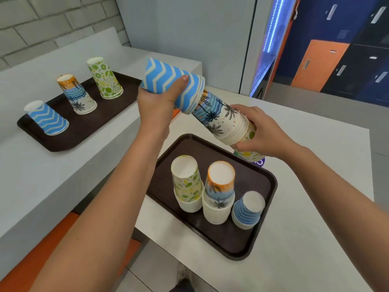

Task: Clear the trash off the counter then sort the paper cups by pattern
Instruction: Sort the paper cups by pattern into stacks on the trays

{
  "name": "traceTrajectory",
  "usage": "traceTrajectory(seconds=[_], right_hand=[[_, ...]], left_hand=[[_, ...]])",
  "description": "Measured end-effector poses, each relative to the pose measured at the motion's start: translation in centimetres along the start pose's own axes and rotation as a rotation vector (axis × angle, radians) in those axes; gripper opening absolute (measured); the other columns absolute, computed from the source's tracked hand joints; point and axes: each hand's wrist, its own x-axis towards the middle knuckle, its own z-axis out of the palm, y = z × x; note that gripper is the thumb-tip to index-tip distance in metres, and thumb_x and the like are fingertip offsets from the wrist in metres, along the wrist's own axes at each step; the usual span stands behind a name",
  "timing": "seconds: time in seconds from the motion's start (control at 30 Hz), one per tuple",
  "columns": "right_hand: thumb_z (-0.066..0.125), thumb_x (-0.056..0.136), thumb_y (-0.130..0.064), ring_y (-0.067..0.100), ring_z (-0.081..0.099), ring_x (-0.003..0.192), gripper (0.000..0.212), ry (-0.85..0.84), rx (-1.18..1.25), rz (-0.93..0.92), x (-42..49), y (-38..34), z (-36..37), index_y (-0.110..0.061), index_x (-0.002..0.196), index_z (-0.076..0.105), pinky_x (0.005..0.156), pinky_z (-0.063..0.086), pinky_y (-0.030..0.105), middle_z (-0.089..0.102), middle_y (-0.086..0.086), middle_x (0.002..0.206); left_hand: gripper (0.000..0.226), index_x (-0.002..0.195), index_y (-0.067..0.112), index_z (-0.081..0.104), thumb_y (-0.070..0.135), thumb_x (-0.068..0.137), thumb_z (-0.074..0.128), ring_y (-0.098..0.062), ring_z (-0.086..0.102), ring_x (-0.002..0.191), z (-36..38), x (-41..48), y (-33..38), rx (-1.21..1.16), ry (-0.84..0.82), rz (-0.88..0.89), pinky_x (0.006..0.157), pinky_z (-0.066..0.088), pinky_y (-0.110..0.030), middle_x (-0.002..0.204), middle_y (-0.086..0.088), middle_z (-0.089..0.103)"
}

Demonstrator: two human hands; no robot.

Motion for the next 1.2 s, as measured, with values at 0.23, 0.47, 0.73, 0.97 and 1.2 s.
traceTrajectory(seconds=[0.23,0.47,0.73,0.97,1.2], right_hand=[[0.086,0.06,-0.016,0.015,0.05,0.114,0.091,0.102,0.18,0.149,-5.8,2.2,0.1,-0.035,0.137,0.042,0.1,0.044,0.036,0.048,0.002,0.122],[0.081,0.051,-0.039,0.02,0.062,0.109,0.088,0.212,0.457,0.321,-12.0,4.7,0.1,-0.046,0.13,0.045,0.09,0.054,0.049,0.054,0.002,0.129],[0.085,0.065,-0.008,0.018,0.062,0.106,0.089,0.249,0.46,0.375,-15.6,6.6,-0.8,-0.041,0.135,0.042,0.087,0.055,0.043,0.052,0.001,0.131],[0.085,0.065,-0.008,0.013,0.062,0.106,0.09,0.239,0.482,0.367,-16.2,6.1,-1.0,-0.04,0.137,0.041,0.085,0.055,0.036,0.051,0.0,0.131],[0.084,0.066,-0.011,0.014,0.061,0.109,0.089,0.211,0.506,0.317,-15.8,5.1,-1.4,-0.046,0.135,0.04,0.084,0.055,0.034,0.051,-0.002,0.131]], left_hand=[[0.081,0.117,0.002,0.056,0.034,0.049,0.086,-0.012,0.07,0.092,1.7,-7.1,3.4,0.16,0.003,0.15,0.078,0.059,-0.031,0.106,-0.006,0.07],[0.073,0.11,0.03,0.047,0.035,0.051,0.09,0.001,0.063,0.095,4.6,-18.7,-1.0,0.528,-0.267,0.042,0.083,0.053,-0.019,0.096,0.022,0.061],[0.08,0.132,0.022,0.031,0.035,0.071,0.08,-0.026,0.057,0.11,5.7,-21.1,-11.6,0.973,-0.443,0.013,0.083,0.048,-0.036,0.122,-0.003,0.059],[0.093,0.139,0.017,0.028,0.032,0.067,0.084,-0.024,0.046,0.125,4.4,-21.9,-16.8,1.001,-0.456,-0.166,0.097,0.043,-0.033,0.136,-0.004,0.044],[0.122,0.15,0.023,0.005,0.03,0.061,0.088,-0.018,0.031,0.138,4.7,-22.0,-16.5,0.919,-0.432,-0.186,0.11,0.03,-0.028,0.149,-0.003,0.035]])
